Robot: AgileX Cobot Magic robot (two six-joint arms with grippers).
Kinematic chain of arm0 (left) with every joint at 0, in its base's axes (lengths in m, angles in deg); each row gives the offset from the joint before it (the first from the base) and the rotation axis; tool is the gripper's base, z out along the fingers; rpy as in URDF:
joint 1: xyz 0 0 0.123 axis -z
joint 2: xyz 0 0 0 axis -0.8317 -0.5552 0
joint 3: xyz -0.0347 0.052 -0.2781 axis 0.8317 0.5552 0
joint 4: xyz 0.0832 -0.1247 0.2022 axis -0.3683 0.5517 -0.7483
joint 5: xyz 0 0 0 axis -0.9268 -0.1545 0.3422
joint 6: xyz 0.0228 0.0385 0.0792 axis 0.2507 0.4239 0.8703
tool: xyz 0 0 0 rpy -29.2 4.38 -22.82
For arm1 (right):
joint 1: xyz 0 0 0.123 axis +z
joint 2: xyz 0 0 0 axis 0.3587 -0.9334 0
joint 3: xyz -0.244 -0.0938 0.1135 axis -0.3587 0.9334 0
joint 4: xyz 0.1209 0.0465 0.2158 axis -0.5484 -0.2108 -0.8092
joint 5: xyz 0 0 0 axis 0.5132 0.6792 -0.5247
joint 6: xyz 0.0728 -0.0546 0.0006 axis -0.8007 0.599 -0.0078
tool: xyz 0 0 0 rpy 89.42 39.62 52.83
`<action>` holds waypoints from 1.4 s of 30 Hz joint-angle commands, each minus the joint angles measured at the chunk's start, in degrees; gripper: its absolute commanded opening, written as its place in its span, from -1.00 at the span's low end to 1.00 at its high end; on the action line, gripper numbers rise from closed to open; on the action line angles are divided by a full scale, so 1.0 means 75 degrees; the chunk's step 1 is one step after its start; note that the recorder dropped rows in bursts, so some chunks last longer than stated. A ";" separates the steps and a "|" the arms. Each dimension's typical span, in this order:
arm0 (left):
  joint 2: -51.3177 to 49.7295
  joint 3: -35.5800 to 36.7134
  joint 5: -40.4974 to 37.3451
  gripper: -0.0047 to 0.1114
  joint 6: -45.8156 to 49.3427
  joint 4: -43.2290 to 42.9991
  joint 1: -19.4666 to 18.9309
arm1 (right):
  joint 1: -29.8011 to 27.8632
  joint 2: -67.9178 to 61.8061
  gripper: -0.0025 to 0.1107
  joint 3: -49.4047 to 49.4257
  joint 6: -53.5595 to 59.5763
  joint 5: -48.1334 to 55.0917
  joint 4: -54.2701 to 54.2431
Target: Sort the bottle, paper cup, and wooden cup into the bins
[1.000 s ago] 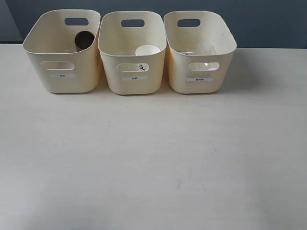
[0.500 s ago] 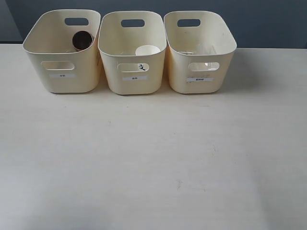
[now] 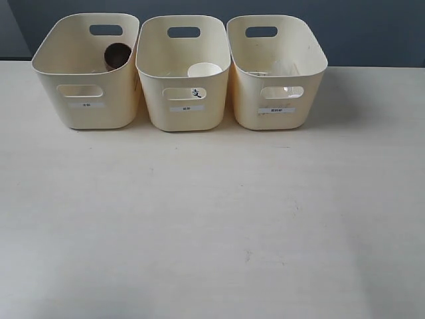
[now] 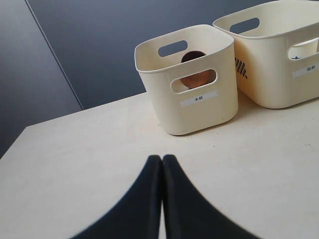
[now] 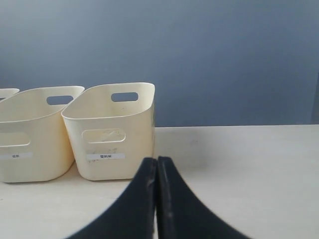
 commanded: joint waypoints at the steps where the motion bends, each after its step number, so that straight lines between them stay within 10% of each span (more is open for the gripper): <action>1: 0.0038 0.0010 0.0033 -0.92 -0.0015 0.0013 -0.0024 | -0.0043 0.0045 -0.97 0.0049 0.0002 -0.0042 0.0062; 9: 0.0038 0.0010 0.0033 -0.92 -0.0015 0.0013 -0.0024 | -0.0043 0.0045 -0.97 0.0194 0.0002 0.0063 0.1810; 42: 0.0038 0.0010 0.0033 -0.92 -0.0015 0.0013 -0.0024 | -0.0043 0.0045 -0.97 0.0194 0.0002 0.0060 0.0885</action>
